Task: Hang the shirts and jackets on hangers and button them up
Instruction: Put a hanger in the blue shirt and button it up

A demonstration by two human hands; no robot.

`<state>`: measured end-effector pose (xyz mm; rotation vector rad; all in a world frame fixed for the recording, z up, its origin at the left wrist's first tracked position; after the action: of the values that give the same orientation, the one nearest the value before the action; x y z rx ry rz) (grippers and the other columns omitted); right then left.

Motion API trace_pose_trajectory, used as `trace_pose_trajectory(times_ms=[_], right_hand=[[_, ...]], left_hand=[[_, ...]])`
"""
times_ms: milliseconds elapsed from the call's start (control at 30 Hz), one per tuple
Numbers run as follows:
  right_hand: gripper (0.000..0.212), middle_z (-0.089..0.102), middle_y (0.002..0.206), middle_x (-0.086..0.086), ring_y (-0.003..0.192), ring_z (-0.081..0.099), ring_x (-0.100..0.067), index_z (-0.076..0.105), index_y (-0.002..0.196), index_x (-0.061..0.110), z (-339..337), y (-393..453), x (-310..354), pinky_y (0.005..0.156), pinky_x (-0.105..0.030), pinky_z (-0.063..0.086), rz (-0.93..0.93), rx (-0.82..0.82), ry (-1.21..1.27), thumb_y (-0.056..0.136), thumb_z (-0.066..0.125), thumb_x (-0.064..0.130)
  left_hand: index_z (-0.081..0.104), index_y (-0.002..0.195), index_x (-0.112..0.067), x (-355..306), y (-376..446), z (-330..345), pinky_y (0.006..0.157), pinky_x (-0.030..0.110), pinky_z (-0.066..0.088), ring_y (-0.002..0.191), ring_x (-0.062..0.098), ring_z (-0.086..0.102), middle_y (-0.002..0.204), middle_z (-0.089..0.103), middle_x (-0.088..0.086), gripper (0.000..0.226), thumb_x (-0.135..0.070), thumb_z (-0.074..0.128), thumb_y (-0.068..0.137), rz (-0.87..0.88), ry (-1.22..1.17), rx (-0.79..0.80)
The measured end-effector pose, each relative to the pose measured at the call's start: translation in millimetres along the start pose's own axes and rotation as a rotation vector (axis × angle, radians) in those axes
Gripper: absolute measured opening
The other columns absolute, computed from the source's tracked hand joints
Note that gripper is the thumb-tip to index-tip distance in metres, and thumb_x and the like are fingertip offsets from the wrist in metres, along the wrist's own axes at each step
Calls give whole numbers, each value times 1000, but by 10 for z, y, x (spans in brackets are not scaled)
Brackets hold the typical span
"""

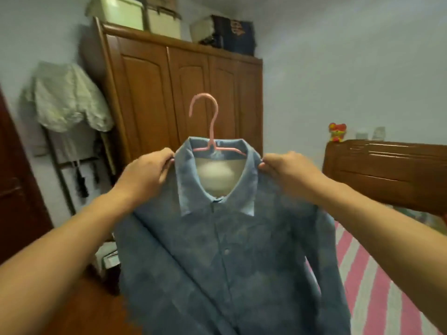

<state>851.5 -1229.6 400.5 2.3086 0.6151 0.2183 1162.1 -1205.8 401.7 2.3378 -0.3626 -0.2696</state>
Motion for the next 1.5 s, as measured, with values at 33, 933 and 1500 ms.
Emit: trace_pose_trajectory(times_ms=[33, 933, 1500], right_hand=[[30, 69, 85, -16, 78, 65, -43, 58, 95, 18, 163, 112, 237, 60, -42, 51, -78, 0, -58, 101, 49, 45], [36, 66, 74, -5, 68, 61, -18, 63, 78, 15, 3800, 1192, 5596, 64, -42, 48, -472, 749, 1007, 100, 52, 42], [30, 61, 66, 7, 67, 62, -19, 58, 72, 26, 3735, 827, 8302, 59, -39, 45, -1161, 709, 1234, 99, 56, 37]], left_hand=[[58, 104, -19, 279, -179, -12, 68, 43, 44, 96, 39, 65, 107, 70, 13, 19, -32, 44, 105, -65, 2, 22], [65, 103, -12, 4940, -3743, -1780, 84, 45, 46, 99, 34, 57, 104, 64, 10, 17, -22, 51, 102, -884, 525, -35], [75, 97, -11, 2757, -4979, -3370, 90, 54, 43, 119, 43, 46, 127, 56, 21, 17, -16, 63, 85, -1538, 1567, -70]])
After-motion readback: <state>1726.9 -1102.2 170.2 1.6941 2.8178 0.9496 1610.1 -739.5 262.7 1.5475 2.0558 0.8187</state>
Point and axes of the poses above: each hand's wrist, its own y-axis towards the middle knuckle, its own z-axis out of the palm, x = y × z, the point moved 5 cm from there along y, towards the middle knuckle
